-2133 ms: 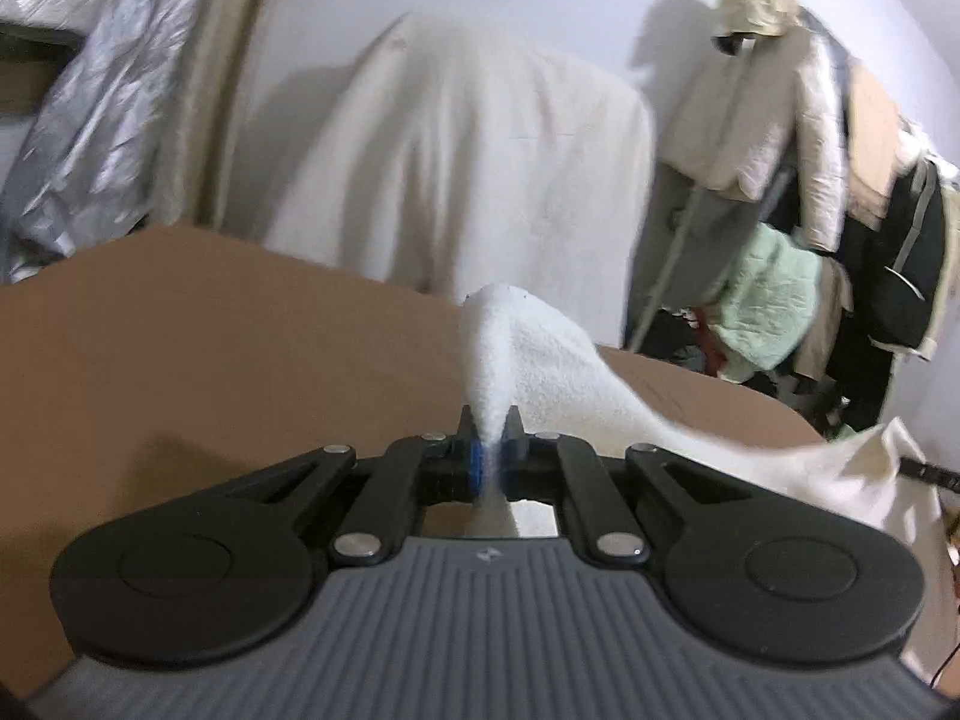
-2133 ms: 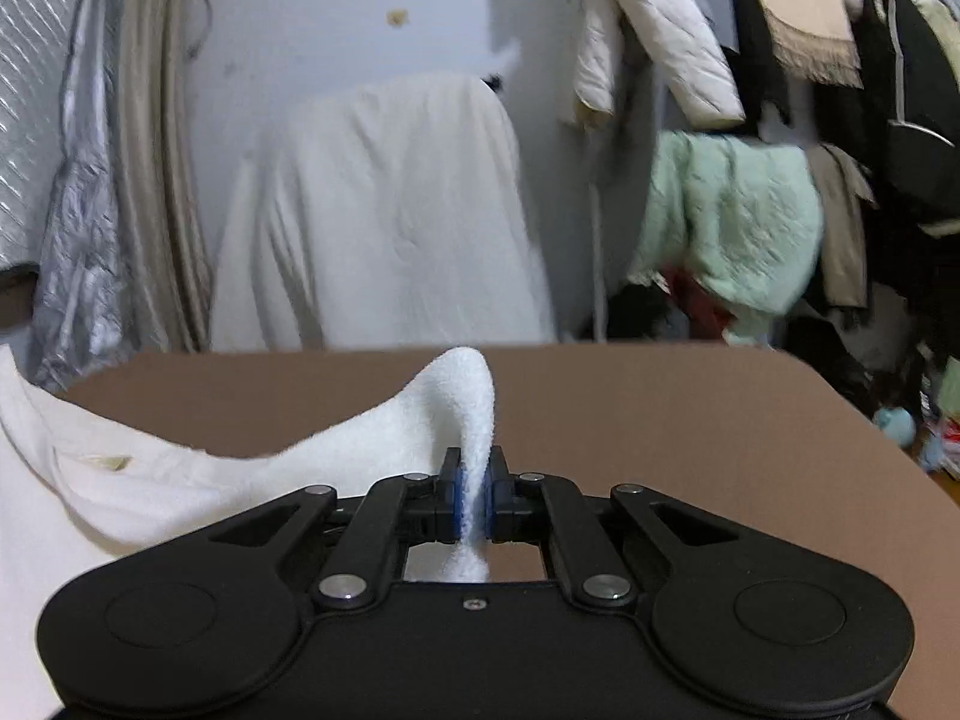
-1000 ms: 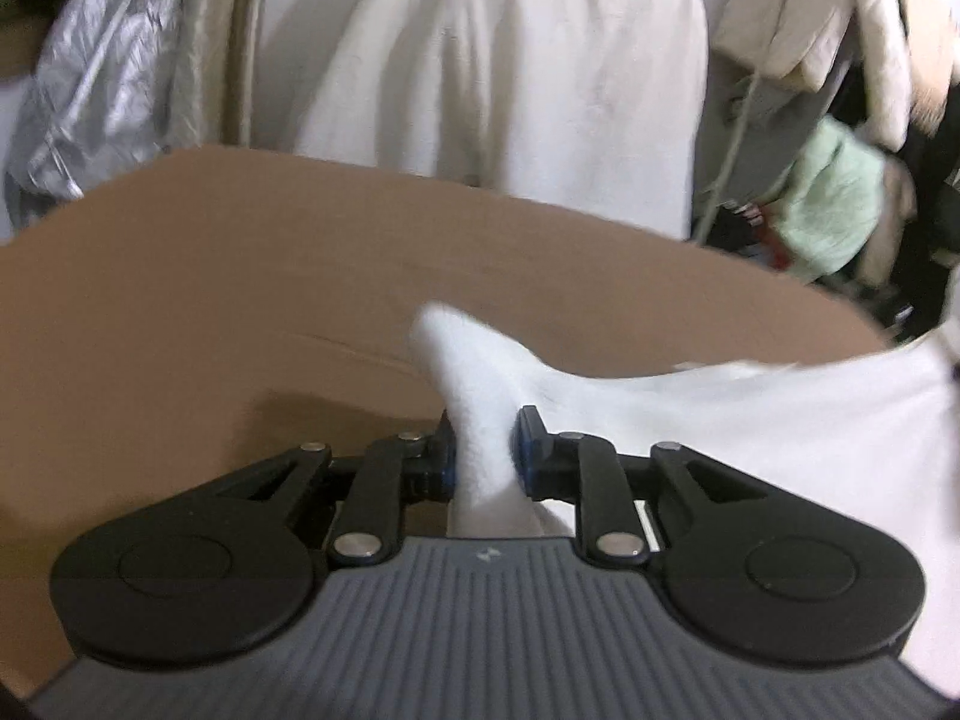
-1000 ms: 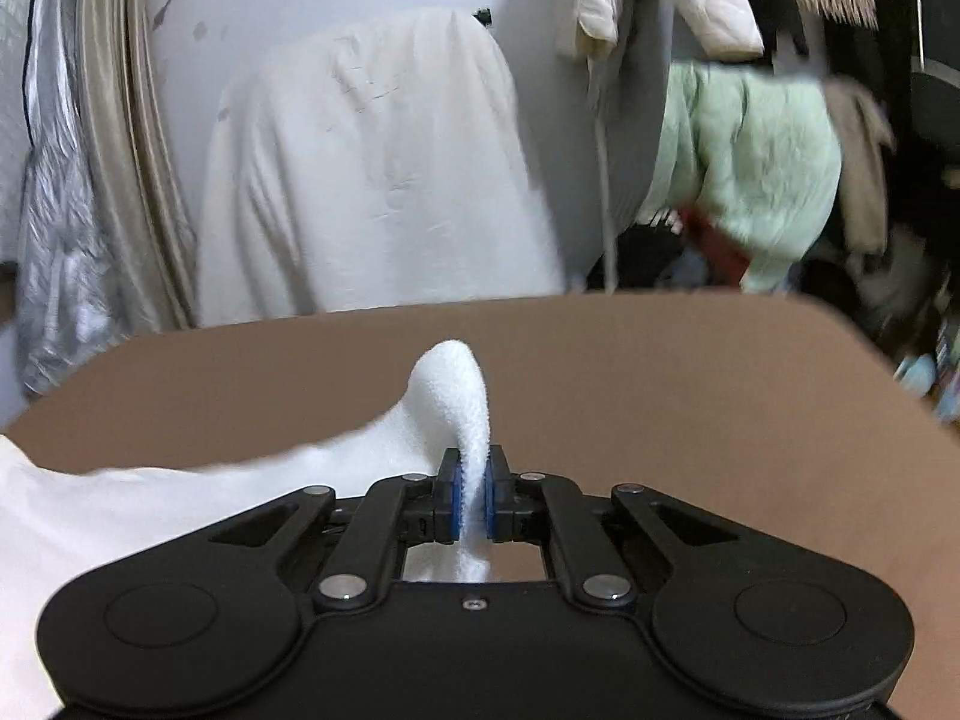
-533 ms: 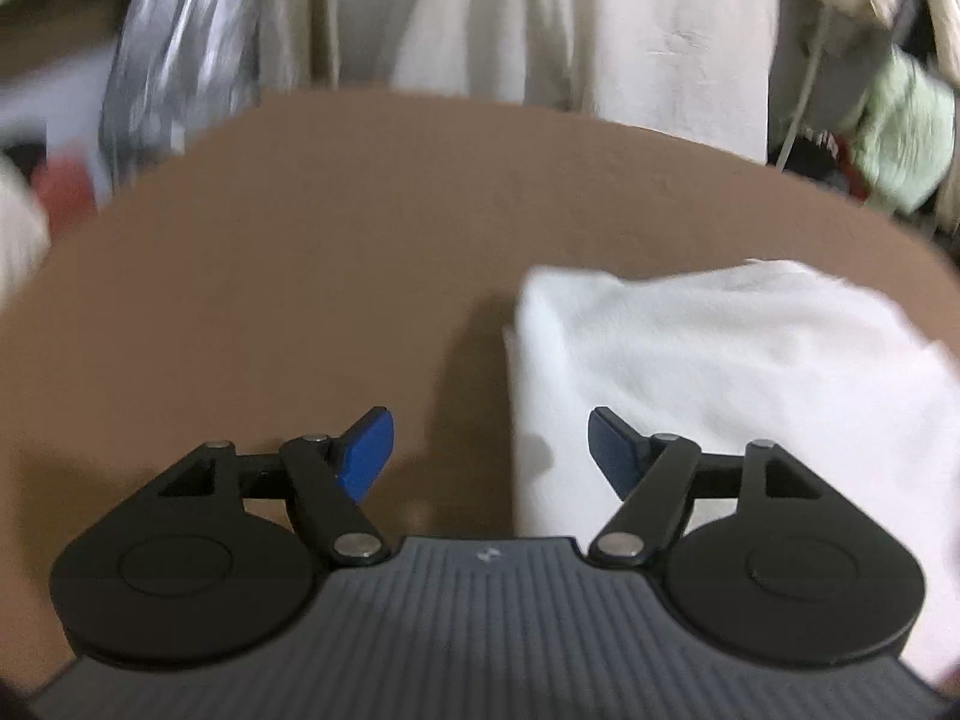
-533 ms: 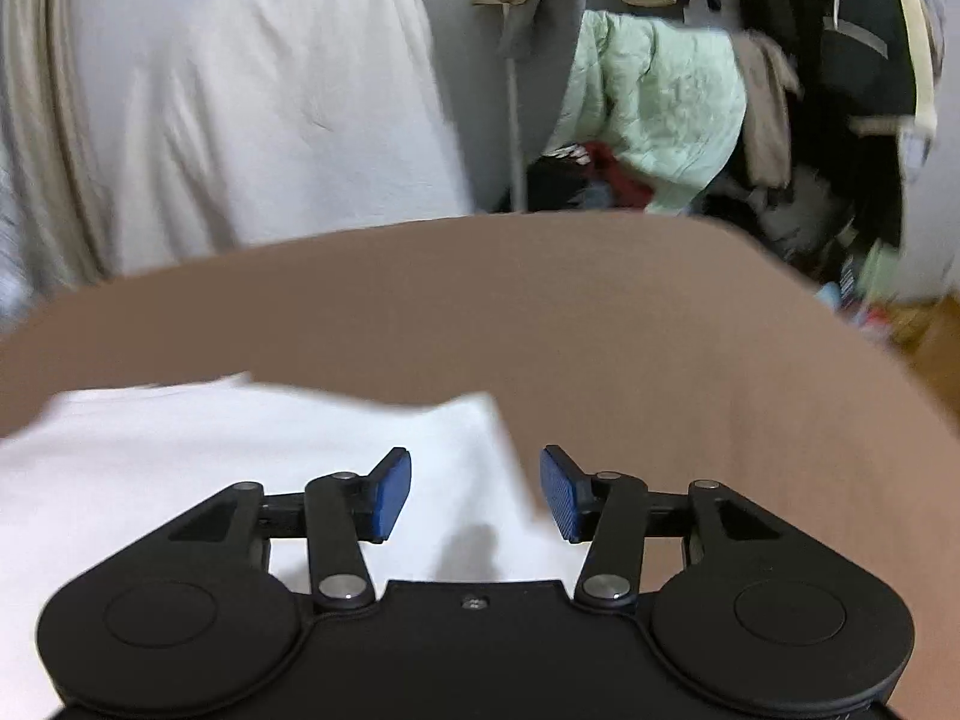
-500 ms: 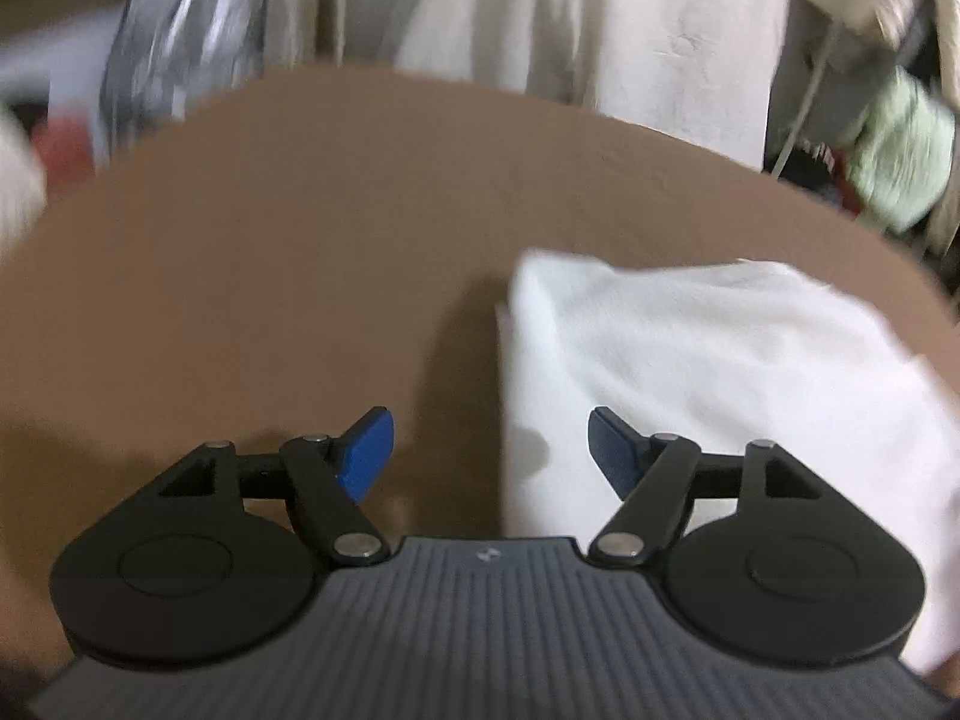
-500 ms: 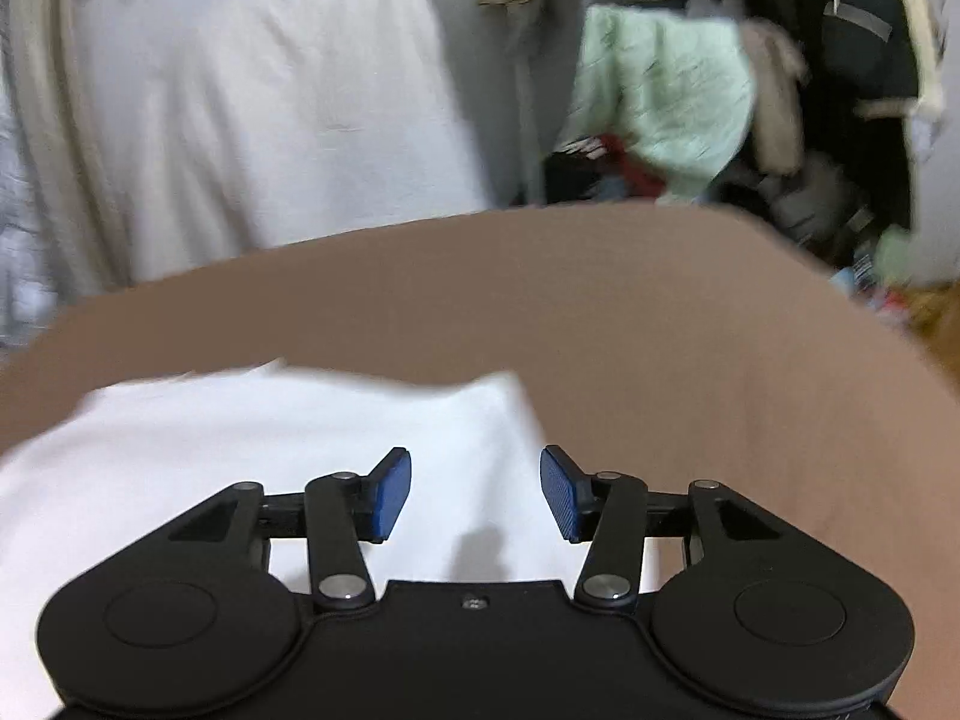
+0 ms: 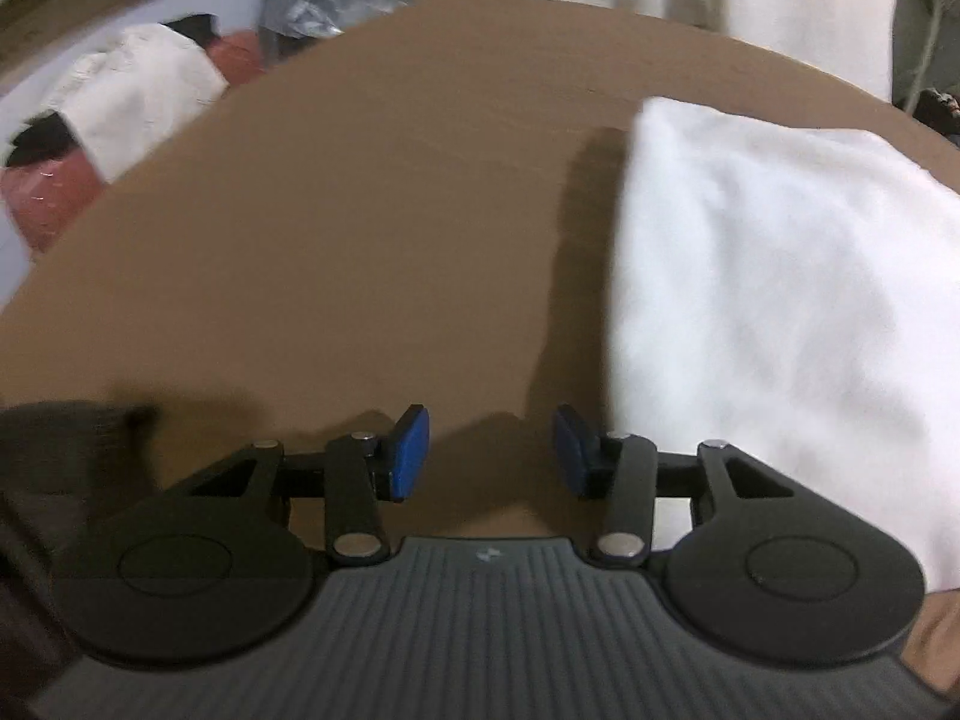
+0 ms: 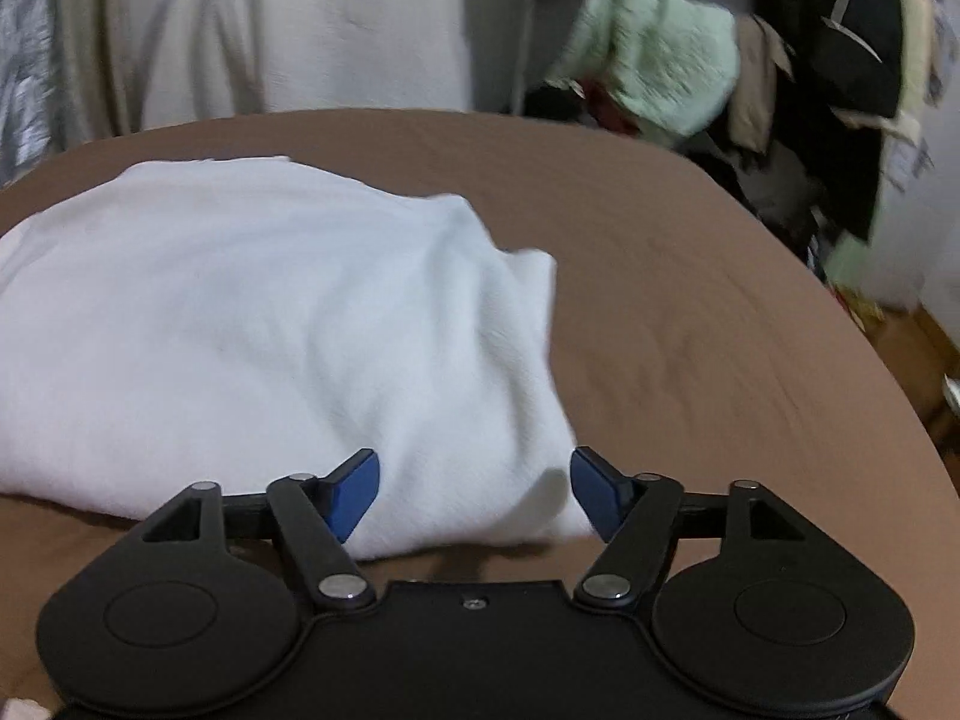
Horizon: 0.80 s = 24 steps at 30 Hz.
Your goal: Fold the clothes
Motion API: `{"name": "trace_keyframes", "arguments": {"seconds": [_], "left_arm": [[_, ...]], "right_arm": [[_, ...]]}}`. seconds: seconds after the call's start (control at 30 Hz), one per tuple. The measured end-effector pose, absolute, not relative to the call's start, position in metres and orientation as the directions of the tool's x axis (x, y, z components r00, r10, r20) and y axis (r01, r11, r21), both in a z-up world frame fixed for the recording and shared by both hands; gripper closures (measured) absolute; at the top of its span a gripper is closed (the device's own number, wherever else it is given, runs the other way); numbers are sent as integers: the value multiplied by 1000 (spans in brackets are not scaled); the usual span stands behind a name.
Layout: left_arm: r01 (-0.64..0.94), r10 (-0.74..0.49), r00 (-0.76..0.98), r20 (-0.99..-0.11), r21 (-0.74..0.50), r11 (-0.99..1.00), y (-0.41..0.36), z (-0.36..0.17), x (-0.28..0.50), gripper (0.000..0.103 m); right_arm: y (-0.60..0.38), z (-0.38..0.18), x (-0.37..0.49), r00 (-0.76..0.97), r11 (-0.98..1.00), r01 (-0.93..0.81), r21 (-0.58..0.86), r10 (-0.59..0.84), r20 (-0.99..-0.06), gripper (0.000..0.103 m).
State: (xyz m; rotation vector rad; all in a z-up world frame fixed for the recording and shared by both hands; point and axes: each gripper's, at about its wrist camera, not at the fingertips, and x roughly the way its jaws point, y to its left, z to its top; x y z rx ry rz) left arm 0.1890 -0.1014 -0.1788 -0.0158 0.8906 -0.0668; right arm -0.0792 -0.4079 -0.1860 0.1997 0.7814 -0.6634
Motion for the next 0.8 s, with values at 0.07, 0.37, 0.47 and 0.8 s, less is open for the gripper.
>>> {"name": "trace_keyframes", "arguments": {"seconds": [0.07,0.37,0.47,0.8], "left_arm": [[49,-168,627,-761,-176,983,-92,-175,185,46],[-45,-428,486,-762,-510,859,-75,-204,197,25],[-76,-394,490,-778,-488,869,-79,-211,187,21],[27,-256,622,-740,-307,951,-89,-192,181,21]], "right_arm": [[-413,-188,-87,510,761,648,-9,-444,-737,27],[-441,-251,-116,828,441,531,724,-88,-554,27],[-446,-252,-115,836,415,539,733,-158,-525,27],[-488,-255,-89,844,337,534,776,-270,-464,70]]}}
